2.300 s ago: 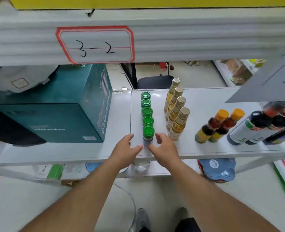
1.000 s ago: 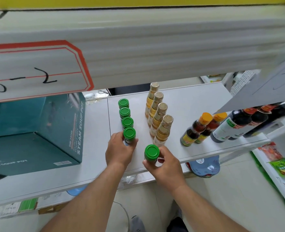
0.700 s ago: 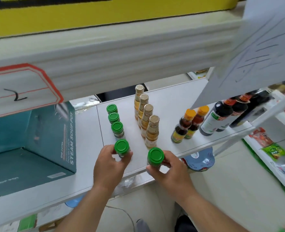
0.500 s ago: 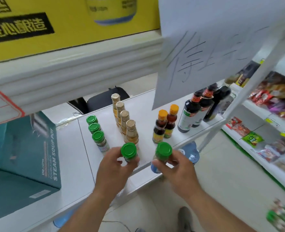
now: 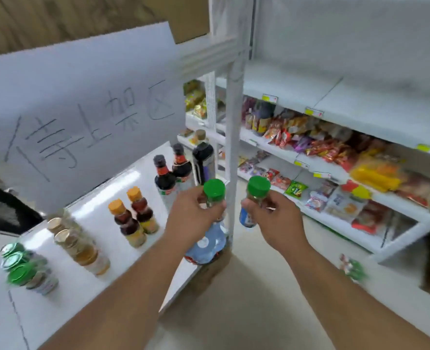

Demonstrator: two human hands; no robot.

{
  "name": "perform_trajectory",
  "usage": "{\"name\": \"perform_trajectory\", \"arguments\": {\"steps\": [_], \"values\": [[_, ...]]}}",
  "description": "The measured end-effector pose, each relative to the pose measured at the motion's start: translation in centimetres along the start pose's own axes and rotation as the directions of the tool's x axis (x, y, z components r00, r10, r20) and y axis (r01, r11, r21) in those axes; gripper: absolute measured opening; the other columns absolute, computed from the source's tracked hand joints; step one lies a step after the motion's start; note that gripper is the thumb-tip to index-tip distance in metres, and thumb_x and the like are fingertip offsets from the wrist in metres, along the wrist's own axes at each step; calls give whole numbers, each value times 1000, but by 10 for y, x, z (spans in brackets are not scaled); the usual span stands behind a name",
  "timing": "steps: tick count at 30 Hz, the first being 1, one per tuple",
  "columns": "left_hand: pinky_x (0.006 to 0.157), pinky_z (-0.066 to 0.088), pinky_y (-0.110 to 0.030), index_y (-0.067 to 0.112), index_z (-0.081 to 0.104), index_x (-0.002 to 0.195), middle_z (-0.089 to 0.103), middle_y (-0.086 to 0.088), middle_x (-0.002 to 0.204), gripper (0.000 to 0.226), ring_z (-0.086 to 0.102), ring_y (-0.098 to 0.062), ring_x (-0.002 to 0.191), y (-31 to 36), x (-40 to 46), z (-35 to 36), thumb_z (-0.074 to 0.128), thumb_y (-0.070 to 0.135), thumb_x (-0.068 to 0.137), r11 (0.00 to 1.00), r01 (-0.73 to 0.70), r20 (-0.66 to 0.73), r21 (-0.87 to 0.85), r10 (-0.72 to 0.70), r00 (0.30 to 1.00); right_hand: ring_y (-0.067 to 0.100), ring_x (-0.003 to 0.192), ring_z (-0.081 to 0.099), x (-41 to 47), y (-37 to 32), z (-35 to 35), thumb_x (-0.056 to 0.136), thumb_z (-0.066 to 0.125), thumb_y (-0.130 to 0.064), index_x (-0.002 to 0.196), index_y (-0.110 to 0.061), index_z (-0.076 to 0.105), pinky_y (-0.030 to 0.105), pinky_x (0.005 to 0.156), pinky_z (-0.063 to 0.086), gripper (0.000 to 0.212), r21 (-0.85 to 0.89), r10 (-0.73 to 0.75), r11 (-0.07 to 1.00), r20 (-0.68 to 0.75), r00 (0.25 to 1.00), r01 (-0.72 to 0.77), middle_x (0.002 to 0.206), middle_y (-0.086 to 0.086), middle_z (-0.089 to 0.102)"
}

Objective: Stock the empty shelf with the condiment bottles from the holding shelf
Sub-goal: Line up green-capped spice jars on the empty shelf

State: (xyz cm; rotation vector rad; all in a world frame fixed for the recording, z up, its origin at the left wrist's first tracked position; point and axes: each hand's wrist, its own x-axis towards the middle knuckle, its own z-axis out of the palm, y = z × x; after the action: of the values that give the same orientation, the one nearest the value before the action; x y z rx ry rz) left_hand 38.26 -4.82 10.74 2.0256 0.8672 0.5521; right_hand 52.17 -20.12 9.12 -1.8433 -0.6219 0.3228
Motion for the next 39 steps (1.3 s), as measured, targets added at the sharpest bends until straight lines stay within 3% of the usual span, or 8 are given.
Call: {"name": "perform_trajectory", "arguments": {"steps": [5, 8, 14, 18, 22, 31, 35, 39], "values": [[81, 57, -33, 35, 73, 89, 74, 13, 90, 17, 68, 1, 85, 68, 35, 85, 82, 46, 80, 999, -50, 72, -5, 50, 996, 12, 79, 57, 33, 22, -98, 83, 80, -46, 79, -34, 66, 30, 70, 45, 19, -44, 14, 999, -126, 992, -20, 80, -8, 63], [86, 58, -40, 31, 76, 100, 75, 12, 95, 31, 70, -6, 90, 98, 50, 133, 84, 46, 75, 998, -59, 115, -34, 63, 991, 2, 78, 57, 45, 33, -145, 84, 81, -42, 81, -34, 66, 16, 67, 42, 17, -30, 36, 999, -184, 982, -42, 81, -12, 63], [84, 59, -46, 40, 71, 88, 75, 10, 91, 20, 70, -12, 87, 149, 83, 196, 81, 50, 74, 988, -136, 248, -75, 151, 957, 0, 75, 53, 70, 50, -205, 85, 81, -42, 87, -32, 66, 12, 62, 36, 18, -37, 68, 996, -316, 946, -84, 77, -15, 59], [85, 58, -44, 35, 73, 94, 73, 13, 90, 18, 68, -8, 86, 169, 121, 220, 83, 39, 79, 981, -177, 303, -75, 191, 934, -5, 70, 55, 98, 53, -220, 84, 82, -42, 88, -28, 69, 8, 59, 38, 19, -55, 90, 991, -386, 918, -120, 75, -17, 60], [84, 59, -44, 35, 74, 95, 75, 13, 87, 24, 71, -9, 85, 178, 170, 238, 83, 44, 75, 974, -194, 333, -114, 222, 917, -17, 73, 55, 140, 52, -221, 83, 81, -43, 89, -31, 69, 9, 57, 36, 18, -100, 81, 985, -441, 894, -139, 75, -19, 62], [70, 54, -31, 36, 71, 95, 73, 13, 80, 18, 69, -11, 75, 193, 269, 259, 83, 40, 82, 968, -215, 423, -133, 251, 871, -1, 79, 62, 230, 57, -218, 83, 80, -47, 91, -32, 72, 24, 66, 43, 19, -57, 122, 983, -516, 848, -177, 84, -16, 70], [62, 43, -24, 35, 71, 95, 66, 16, 72, 15, 61, -4, 68, 202, 308, 280, 81, 38, 85, 962, -252, 448, -106, 273, 851, -3, 75, 63, 270, 71, -229, 82, 81, -45, 92, -30, 74, 22, 65, 42, 19, -25, 157, 980, -526, 836, -200, 80, -16, 71], [72, 52, -27, 34, 71, 102, 73, 14, 87, 20, 68, -8, 83, 214, 347, 316, 81, 38, 85, 968, -230, 493, -99, 248, 834, -6, 73, 64, 314, 92, -250, 81, 83, -45, 89, -28, 73, 18, 62, 41, 21, 5, 199, 973, -528, 826, -232, 80, -16, 73]]}}
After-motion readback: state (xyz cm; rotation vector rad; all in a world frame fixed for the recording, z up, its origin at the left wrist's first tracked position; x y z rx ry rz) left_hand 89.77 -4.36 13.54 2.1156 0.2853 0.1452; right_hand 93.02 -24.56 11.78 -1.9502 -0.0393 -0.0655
